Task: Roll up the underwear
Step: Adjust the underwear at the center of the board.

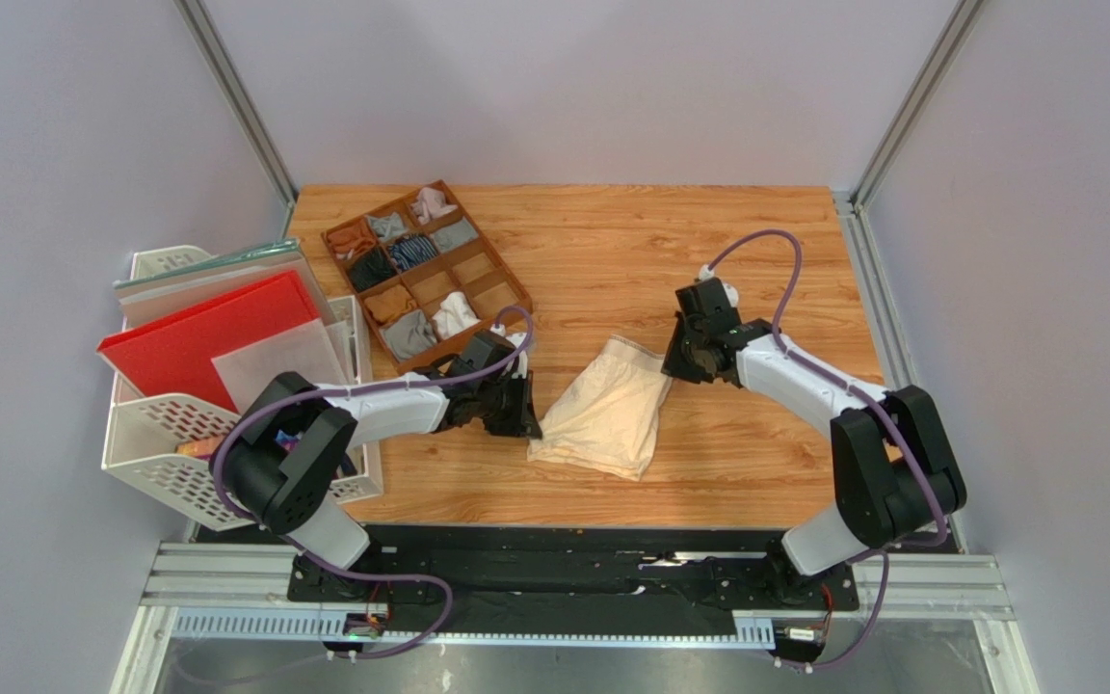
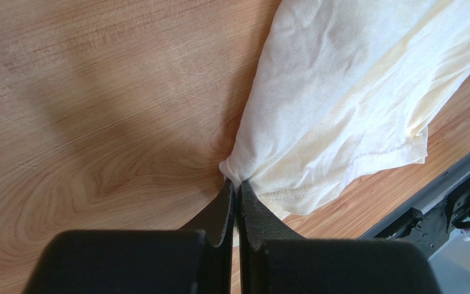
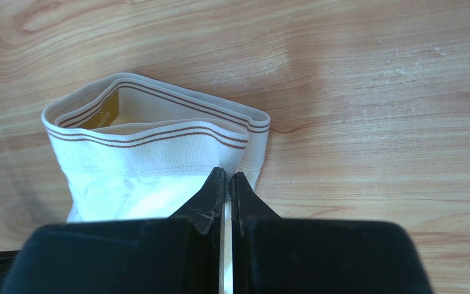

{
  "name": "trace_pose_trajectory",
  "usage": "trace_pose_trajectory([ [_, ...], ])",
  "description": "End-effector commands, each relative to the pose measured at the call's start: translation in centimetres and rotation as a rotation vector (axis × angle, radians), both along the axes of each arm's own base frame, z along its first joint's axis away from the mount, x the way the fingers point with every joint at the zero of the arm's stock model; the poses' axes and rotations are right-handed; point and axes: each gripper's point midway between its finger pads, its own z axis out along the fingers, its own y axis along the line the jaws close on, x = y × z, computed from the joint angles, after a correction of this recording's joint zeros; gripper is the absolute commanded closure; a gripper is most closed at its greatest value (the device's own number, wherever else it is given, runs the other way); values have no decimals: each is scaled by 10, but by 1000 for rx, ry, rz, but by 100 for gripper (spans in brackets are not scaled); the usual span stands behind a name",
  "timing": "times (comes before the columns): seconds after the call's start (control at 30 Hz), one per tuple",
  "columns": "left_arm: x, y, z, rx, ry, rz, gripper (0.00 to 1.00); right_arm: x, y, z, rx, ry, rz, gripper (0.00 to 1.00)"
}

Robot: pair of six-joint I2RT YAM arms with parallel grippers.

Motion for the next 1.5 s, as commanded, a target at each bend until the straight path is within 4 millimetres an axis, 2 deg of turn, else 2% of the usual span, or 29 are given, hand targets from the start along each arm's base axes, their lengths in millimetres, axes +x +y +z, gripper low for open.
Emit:
trace_pose_trajectory([
  [0.0, 2, -3, 7, -15, -11, -24, 100, 7, -7, -2, -55, -5, -10, 100],
  [0.27, 1, -5, 5, -19, -5, -33, 100, 12, -7, -15, -72, 6, 0, 99],
  [0.47, 0, -4, 4, -16, -5, -33, 100, 15, -8, -18, -50, 5, 6, 80],
  [0.57, 0, -4, 4, -15, -4, -31, 100, 14, -11, -20, -46, 10, 3, 77],
  [1.07, -3, -2, 1, -13, 0, -38, 100, 15, -11, -50, -3, 27, 40, 76],
  [1.2, -4, -3, 0, -21, -1, -45, 100, 12, -3, -55, 52, 37, 82, 75],
  [1.23, -5, -3, -1, -23, -1, -48, 100, 11, -3, -57, 53, 42, 78, 76],
  [1.33, -6, -3, 1, -26, -5, -55, 100, 7, -3, -60, 57, 56, 81, 89],
  [1.37, -6, -3, 3, -26, -8, -56, 95, 3, -3, -60, 62, 62, 87, 99],
  [1.43, -4, -3, 12, -35, -28, -58, 78, -4, -3, -61, 62, 72, 95, 100],
  [1.47, -6, -1, 15, -27, -25, -58, 54, -13, -3, -61, 68, 85, 106, 100],
])
